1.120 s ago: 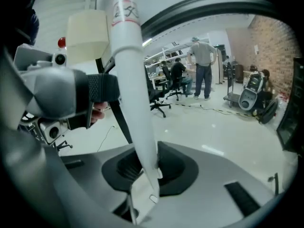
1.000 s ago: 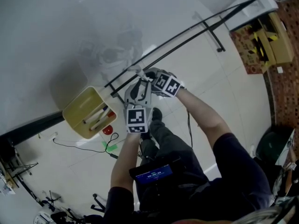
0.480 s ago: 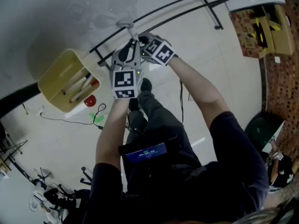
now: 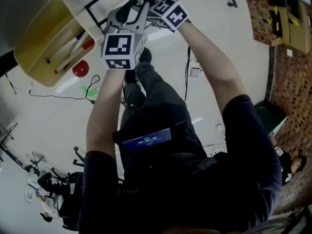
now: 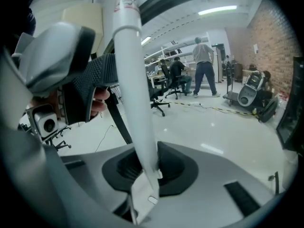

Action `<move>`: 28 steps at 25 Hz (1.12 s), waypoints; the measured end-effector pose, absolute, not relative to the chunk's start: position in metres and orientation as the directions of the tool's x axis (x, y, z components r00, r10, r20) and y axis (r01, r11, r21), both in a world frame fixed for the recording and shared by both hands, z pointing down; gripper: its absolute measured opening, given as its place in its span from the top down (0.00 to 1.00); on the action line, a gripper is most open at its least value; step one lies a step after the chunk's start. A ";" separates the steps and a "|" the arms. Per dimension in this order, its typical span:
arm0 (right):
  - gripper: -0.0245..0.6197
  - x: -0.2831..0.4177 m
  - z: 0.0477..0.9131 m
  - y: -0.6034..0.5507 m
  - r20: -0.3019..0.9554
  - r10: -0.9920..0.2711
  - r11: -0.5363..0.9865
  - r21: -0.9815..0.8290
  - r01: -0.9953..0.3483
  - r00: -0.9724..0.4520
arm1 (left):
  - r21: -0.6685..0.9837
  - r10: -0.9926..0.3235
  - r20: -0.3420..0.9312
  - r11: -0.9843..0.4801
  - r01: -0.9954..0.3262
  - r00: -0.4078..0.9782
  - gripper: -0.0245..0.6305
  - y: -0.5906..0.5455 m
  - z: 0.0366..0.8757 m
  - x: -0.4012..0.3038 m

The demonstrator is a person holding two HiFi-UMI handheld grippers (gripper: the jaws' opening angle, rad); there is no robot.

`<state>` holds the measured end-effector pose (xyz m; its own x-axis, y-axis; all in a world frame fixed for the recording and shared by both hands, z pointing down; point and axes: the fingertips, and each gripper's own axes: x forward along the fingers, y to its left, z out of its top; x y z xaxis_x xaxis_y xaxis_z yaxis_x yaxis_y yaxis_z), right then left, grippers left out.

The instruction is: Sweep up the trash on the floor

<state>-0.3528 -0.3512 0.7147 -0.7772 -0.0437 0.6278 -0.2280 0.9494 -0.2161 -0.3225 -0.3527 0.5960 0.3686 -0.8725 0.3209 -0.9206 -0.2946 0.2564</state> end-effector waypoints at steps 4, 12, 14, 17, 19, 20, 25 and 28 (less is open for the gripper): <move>0.83 -0.353 0.713 -0.349 0.631 -0.021 0.951 -0.226 -0.210 -0.776 | 0.254 -0.876 0.310 -0.299 -0.920 0.370 0.76 -0.352 0.594 -0.323; 0.83 -0.353 0.714 -0.347 0.621 -0.004 0.955 -0.229 -0.186 -0.784 | 0.309 -0.894 0.263 -0.278 -0.909 0.363 0.76 -0.347 0.578 -0.320; 0.83 -0.356 0.717 -0.348 0.622 -0.012 0.958 -0.218 -0.188 -0.783 | 0.289 -0.898 0.251 -0.286 -0.914 0.361 0.76 -0.344 0.577 -0.319; 0.83 -0.357 0.721 -0.347 0.631 -0.034 0.956 -0.206 -0.209 -0.775 | 0.232 -0.898 0.261 -0.299 -0.926 0.355 0.76 -0.344 0.582 -0.318; 0.84 -0.357 0.724 -0.345 0.634 -0.035 0.955 -0.208 -0.213 -0.773 | 0.214 -0.897 0.263 -0.305 -0.928 0.355 0.76 -0.343 0.581 -0.318; 0.84 -0.356 0.724 -0.345 0.634 -0.033 0.955 -0.208 -0.212 -0.773 | 0.205 -0.898 0.264 -0.304 -0.930 0.352 0.76 -0.343 0.580 -0.318; 0.84 -0.353 0.727 -0.344 0.647 -0.042 0.958 -0.189 -0.214 -0.762 | 0.162 -0.901 0.287 -0.288 -0.944 0.324 0.77 -0.342 0.582 -0.316; 0.79 -0.351 0.732 -0.341 0.663 -0.029 0.957 -0.198 -0.213 -0.748 | 0.122 -0.904 0.298 -0.284 -0.951 0.308 0.79 -0.343 0.584 -0.314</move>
<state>-0.3505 -0.3414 0.7316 -0.7480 -0.0289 0.6630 -0.2128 0.9567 -0.1984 -0.3144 -0.3433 0.5841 0.3081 -0.9035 0.2978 -0.9510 -0.2839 0.1224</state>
